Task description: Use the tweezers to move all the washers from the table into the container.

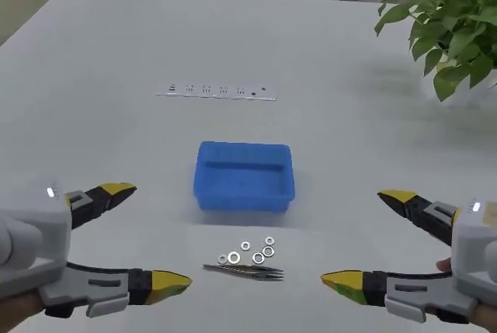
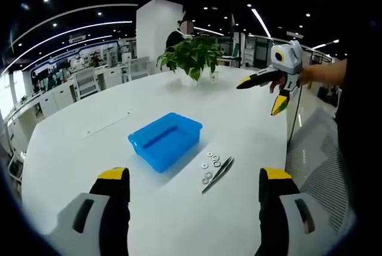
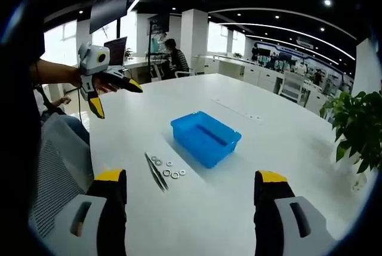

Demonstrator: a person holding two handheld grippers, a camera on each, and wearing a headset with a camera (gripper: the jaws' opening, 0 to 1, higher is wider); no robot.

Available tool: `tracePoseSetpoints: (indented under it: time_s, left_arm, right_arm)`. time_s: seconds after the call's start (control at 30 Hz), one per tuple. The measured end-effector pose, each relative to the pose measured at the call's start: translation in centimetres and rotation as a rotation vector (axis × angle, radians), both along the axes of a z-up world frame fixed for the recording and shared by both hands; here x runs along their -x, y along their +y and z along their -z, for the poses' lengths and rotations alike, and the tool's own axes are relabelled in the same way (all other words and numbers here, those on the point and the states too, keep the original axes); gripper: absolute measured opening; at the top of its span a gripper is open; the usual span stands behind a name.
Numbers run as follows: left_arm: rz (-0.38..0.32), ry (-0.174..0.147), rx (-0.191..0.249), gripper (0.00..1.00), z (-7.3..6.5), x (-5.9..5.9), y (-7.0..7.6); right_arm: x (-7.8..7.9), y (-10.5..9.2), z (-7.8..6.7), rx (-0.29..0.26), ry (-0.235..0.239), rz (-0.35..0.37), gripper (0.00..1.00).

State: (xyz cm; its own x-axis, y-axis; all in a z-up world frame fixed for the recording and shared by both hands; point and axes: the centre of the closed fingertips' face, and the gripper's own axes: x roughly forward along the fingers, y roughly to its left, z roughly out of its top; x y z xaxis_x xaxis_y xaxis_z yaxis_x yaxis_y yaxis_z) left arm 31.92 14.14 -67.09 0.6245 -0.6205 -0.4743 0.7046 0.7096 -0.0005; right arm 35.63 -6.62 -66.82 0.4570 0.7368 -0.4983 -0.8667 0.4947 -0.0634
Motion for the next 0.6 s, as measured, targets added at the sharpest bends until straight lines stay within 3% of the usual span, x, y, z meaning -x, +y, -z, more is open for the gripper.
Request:
tracePoseSetpoints:
  time_s: [0.6]
  left_arm:
    - [0.11, 0.041, -0.051, 0.77, 1.7, -0.2, -0.8]
  right_arm:
    - [-0.9, 0.6, 0.8, 0.056, 0.001, -0.086, 0.79]
